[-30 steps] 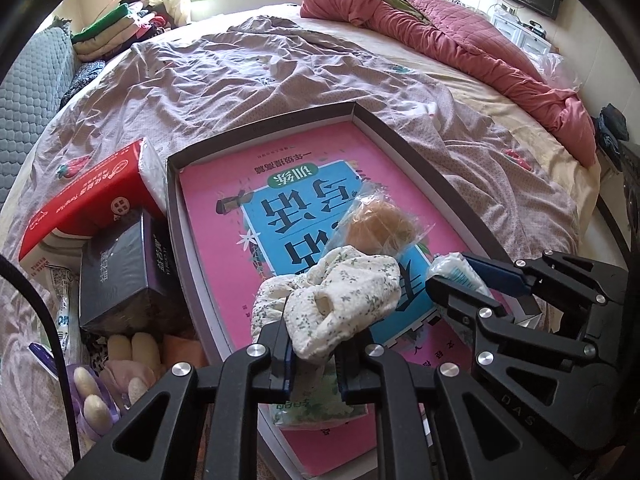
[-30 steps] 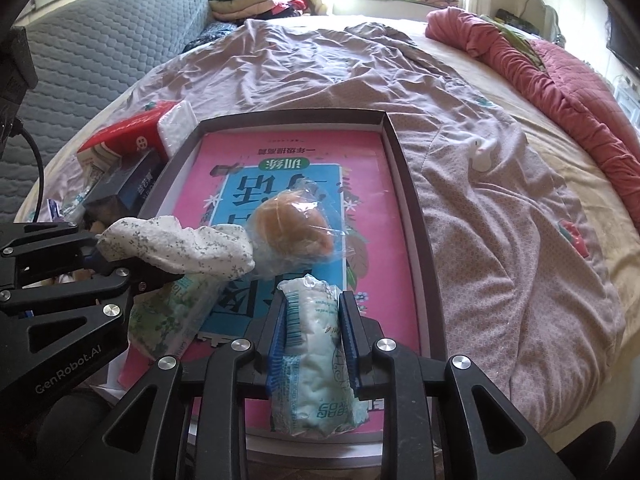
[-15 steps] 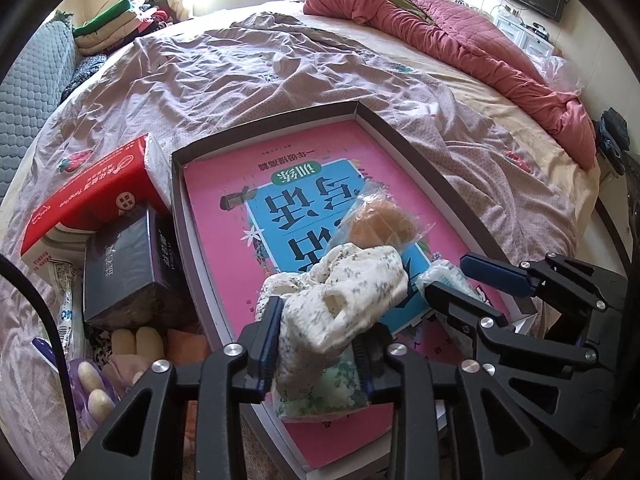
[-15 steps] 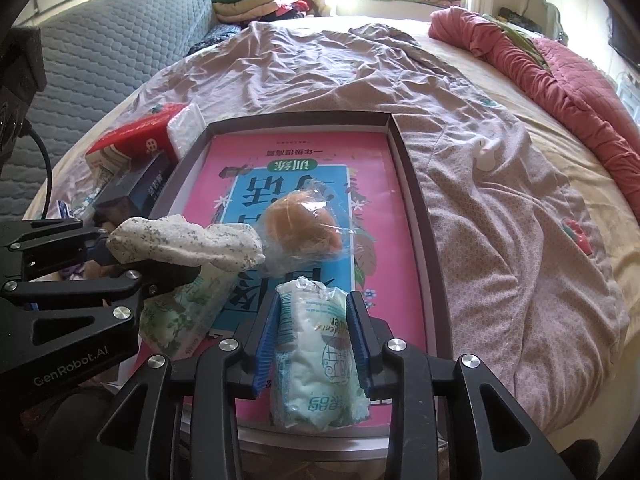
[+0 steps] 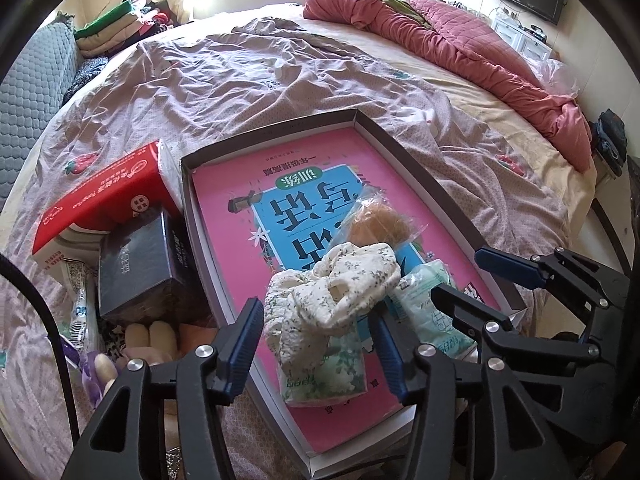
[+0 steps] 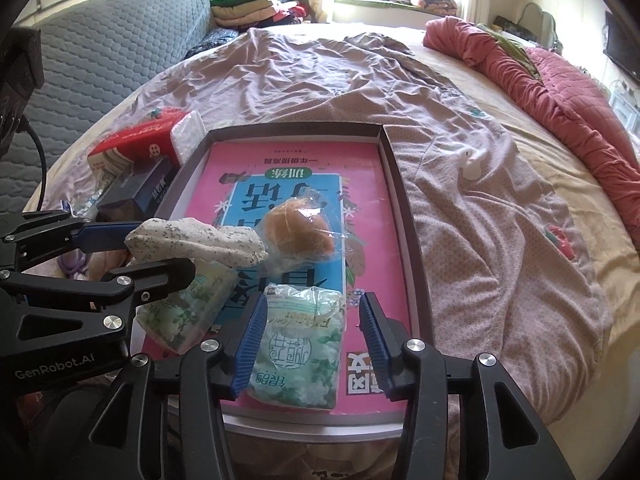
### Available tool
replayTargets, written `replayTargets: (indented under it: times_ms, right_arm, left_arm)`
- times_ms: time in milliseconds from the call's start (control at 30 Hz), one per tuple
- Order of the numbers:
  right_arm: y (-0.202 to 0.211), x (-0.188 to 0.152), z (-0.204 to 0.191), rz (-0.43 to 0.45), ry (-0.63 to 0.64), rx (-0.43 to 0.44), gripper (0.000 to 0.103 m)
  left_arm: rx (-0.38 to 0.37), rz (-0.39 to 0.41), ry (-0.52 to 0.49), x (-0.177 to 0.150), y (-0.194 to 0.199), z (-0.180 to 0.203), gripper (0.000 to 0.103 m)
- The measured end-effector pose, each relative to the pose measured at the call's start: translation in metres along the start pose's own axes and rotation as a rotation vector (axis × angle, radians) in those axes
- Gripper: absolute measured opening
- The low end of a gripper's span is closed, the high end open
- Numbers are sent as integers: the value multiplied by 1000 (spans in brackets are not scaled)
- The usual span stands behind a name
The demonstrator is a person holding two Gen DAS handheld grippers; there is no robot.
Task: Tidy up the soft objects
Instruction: 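Raise both open tools up and away from the pink tray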
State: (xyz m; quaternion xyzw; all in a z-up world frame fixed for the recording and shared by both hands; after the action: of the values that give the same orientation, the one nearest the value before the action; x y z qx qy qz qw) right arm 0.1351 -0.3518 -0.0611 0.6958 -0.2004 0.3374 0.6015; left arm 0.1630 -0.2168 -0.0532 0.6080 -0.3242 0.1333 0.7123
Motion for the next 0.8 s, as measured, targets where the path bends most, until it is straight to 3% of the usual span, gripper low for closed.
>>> replayTargets:
  times_ms: [500,800]
  right_arm:
    - [21,6,0,30,-27,-5,65]
    - [34,10,2,55,-64,4,69]
  left_arm:
    - [-35,10,24,-3,21,-7,66]
    - [-51,-6,19,-10,27,-6,67]
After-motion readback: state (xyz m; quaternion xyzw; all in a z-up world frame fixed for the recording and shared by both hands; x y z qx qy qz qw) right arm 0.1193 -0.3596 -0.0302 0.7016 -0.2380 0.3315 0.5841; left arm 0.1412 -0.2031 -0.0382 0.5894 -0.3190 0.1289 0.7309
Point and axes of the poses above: each gripper's, at about its wrist camera, not at the fingertips, and y roughly against the way its jaws point, z to its right, x to its top, the point moved 1 cm from there along -y, roughly the way its jaws point, and after that the axes turned 10 degrees about z, right-handed, at the moved point
